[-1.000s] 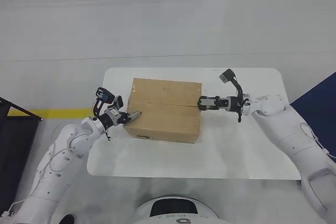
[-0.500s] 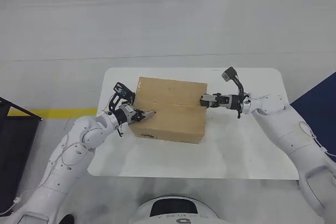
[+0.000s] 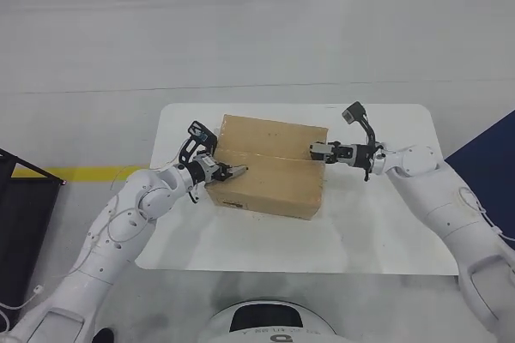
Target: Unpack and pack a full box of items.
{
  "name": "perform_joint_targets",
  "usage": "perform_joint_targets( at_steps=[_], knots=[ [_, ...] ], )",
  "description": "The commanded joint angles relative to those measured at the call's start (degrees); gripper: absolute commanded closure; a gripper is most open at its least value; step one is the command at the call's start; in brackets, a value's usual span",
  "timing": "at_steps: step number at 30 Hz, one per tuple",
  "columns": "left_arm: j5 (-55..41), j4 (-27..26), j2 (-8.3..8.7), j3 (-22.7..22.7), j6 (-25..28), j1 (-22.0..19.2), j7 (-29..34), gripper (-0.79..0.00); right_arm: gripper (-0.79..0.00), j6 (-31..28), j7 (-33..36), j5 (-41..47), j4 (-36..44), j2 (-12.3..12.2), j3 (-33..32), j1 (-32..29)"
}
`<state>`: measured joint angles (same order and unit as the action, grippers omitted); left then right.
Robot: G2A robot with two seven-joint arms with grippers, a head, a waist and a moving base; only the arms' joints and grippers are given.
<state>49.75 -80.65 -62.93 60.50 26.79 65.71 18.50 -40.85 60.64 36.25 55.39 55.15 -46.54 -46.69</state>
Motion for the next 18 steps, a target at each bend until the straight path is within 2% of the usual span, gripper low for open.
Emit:
perform_joint_targets(
  at_steps=[1,6,9,11,14,18],
  knots=[
    [0.2,0.0,0.11,0.5,0.0,0.4,-0.1,-0.785,-0.785,-5.4,-2.6,0.1,0.7,-1.2,-3.6,-2.9],
    [0.3,-0.3,0.26,1.4,0.3,1.2,0.0,-0.785,-0.785,-11.0,-8.2,-1.9,8.5,-5.1,-12.5,-12.9],
    [-0.2,-1.0,0.11,0.8,0.6,1.4,0.5,-0.785,-0.785,-9.8,-8.0,-2.4,11.7,-6.6,-16.5,-17.0],
    [-0.6,-1.7,-0.2,-0.4,0.8,1.0,1.1,-0.785,-0.785,-6.8,-8.0,-3.0,14.4,-7.5,-19.0,-19.6],
    [-0.8,-2.3,-0.83,-2.6,0.9,-0.1,1.5,-0.785,-0.785,-4.3,-8.2,-3.6,17.3,-8.2,-21.4,-22.0],
    [-1.1,-2.2,-1.81,-5.9,1.4,-1.8,2.4,-0.785,-0.785,-4.0,-9.7,-4.1,19.5,-8.6,-23.9,-24.3]
  ],
)
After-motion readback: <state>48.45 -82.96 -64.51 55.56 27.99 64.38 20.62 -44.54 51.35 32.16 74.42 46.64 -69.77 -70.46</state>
